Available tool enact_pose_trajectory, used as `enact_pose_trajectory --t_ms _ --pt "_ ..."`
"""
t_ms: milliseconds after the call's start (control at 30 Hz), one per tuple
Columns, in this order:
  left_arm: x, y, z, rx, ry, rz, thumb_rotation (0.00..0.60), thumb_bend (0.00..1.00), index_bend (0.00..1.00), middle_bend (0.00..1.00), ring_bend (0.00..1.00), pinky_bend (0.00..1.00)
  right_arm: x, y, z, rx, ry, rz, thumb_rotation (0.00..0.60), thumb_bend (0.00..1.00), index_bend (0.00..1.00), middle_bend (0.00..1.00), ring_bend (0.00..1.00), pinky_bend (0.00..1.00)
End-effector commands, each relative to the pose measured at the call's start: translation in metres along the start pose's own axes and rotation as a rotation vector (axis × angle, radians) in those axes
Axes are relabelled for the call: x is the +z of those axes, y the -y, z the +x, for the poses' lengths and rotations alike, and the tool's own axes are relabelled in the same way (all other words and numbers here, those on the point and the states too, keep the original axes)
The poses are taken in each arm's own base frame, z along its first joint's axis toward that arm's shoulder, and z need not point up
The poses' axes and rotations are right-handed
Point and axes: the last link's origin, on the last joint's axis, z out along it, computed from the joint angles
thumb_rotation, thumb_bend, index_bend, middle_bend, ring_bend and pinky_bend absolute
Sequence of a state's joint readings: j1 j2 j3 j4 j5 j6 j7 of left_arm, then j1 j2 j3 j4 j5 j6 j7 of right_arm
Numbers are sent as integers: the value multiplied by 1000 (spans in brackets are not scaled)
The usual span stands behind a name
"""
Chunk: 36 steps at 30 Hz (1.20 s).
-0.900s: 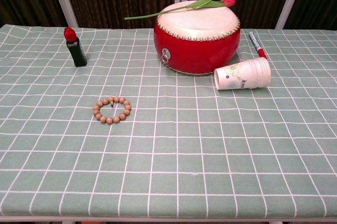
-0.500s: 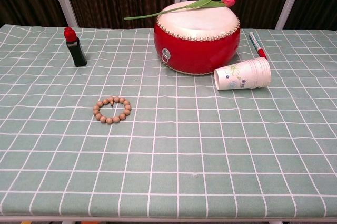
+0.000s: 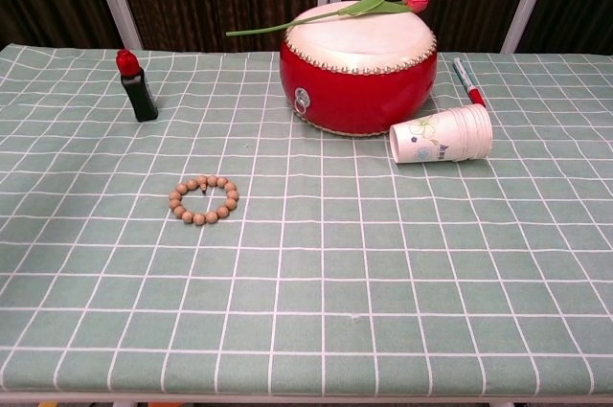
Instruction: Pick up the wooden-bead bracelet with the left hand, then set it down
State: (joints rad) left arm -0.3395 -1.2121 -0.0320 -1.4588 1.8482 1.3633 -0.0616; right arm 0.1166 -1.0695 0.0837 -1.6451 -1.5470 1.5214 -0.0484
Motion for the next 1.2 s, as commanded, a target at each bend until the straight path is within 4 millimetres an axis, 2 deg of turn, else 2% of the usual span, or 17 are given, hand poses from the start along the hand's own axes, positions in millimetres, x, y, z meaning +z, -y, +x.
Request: enact_pose_trajectory --t_ms 33,200,367,633,833,1200 --pt "45 -13 -17 14 64 -131 600 186 362 322 91 6 0 -1 0 1 -1 -5 600 327 0 66 0 0" --pt "80 -31 -42 78 121 -191 600 189 403 369 99 14 1 -3 1 3 -5 -17 600 327 0 69 0 0" --pt "98 -50 -65 122 176 -245 600 201 420 387 99 13 2 -5 -1 -1 9 -25 600 327 0 69 0 0" --pt "122 -66 -88 250 189 -269 600 208 419 387 99 7 4 -5 -6 16 13 -32 600 327 0 69 0 0" --pt "130 -74 -101 318 218 -272 600 211 454 391 99 3 3 -8 -6 17 11 -38 600 323 0 69 0 0" --pt "129 -76 -115 371 240 -243 600 212 469 429 131 2 3 -9 -8 24 19 -46 600 313 0 69 0 0"
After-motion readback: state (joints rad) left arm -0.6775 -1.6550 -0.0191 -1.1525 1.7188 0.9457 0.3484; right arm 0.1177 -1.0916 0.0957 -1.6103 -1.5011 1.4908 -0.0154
